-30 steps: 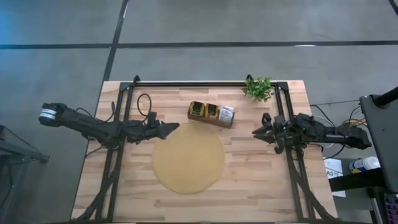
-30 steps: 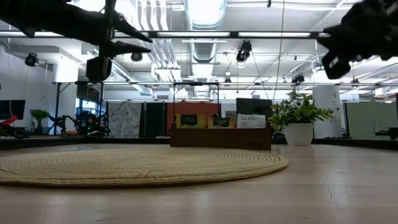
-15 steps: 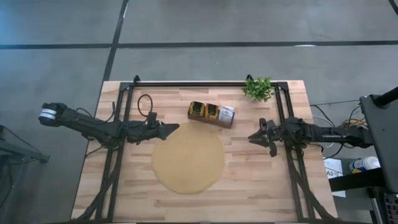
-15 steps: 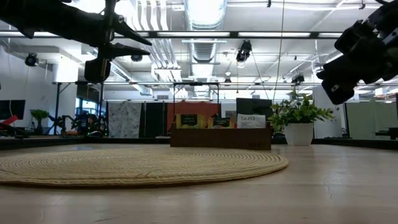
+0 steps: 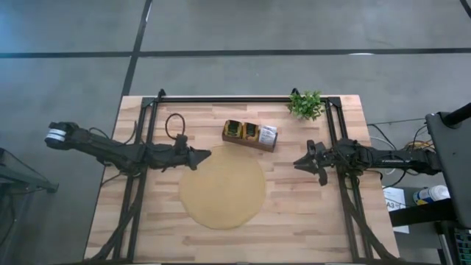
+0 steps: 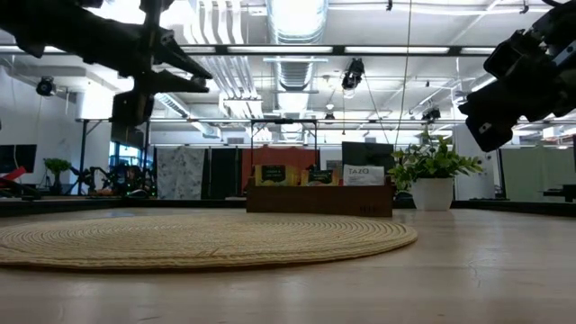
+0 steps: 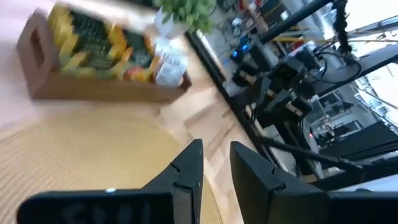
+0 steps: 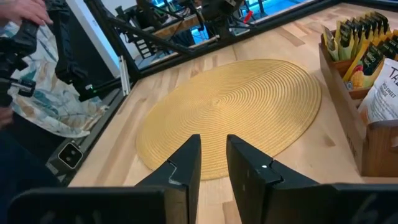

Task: Pick & Place Tea
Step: Return to Home Position

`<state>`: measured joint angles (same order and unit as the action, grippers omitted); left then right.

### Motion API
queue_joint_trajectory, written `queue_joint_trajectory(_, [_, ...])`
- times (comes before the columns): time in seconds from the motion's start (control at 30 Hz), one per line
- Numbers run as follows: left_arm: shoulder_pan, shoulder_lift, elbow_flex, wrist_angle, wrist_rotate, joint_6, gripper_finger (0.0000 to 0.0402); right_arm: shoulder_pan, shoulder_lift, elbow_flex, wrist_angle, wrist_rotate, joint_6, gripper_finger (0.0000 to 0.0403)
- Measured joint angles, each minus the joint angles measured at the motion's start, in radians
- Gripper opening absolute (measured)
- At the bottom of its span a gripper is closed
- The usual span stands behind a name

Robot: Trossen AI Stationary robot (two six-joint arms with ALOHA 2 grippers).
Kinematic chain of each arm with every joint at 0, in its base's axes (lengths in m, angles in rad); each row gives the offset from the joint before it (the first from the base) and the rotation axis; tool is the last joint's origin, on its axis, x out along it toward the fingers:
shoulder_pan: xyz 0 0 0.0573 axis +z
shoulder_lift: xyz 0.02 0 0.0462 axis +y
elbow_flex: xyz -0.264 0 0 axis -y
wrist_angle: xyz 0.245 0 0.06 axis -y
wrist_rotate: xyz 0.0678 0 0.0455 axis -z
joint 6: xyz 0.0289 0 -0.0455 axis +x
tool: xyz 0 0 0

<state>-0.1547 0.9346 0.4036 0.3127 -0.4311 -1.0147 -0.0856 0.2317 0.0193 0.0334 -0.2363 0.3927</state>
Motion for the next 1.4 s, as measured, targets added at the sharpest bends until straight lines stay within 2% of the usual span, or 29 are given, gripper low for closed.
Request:
queue_joint_trajectory(0.13, [0.003,-0.095,-0.003,-0.093,0.005,-0.076,0.0076,0.0,0.0,0.0,0.0,0.0,0.0,0.0073])
queue_joint_trajectory(0.2, [0.01,-0.162,-0.018,-0.093,-0.067,-0.082,0.0076,0.0,0.0,0.0,0.0,0.0,0.0,0.0073])
queue_joint_trajectory(0.27, [0.011,-0.237,-0.046,-0.091,-0.145,-0.011,0.0076,0.0,0.0,0.0,0.0,0.0,0.0,0.0073])
queue_joint_trajectory(0.33, [0.011,-0.313,-0.089,-0.092,-0.17,0.071,0.0076,0.0,0.0,0.0,0.0,0.0,0.0,0.0075])
queue_joint_trajectory(0.47, [0.011,-0.436,-0.187,-0.092,-0.155,0.12,0.0076,0.0,0.0,0.001,0.0,0.0,0.0,0.008])
queue_joint_trajectory(0.63, [0.009,-0.531,-0.298,-0.092,-0.144,0.152,0.0076,0.0,0.0,0.001,0.0,0.0,0.0,0.0081])
queue_joint_trajectory(0.8, [0.009,-0.627,-0.346,-0.075,-0.14,0.336,0.0076,0.0,0.0,0.001,0.0,0.0,0.0,0.0073])
queue_joint_trajectory(0.9, [0.008,-0.682,-0.353,-0.069,-0.078,0.519,0.0076,0.0,0.0,0.001,0.0,0.0,0.0,0.007])
queue_joint_trajectory(1.1, [0.01,-0.813,-0.391,-0.063,0.129,0.798,0.0076,0.0,0.0,0.001,0.0,0.0,0.0,0.0075])
queue_joint_trajectory(1.27, [0.041,-0.904,-0.394,-0.172,0.151,0.838,0.0076,0.0,0.0,0.001,0.001,0.0,0.0,0.0081])
queue_joint_trajectory(1.4, [0.141,-0.934,-0.395,-0.245,0.162,0.837,0.0076,0.0,0.0,0.001,0.0,0.001,0.0,0.008])
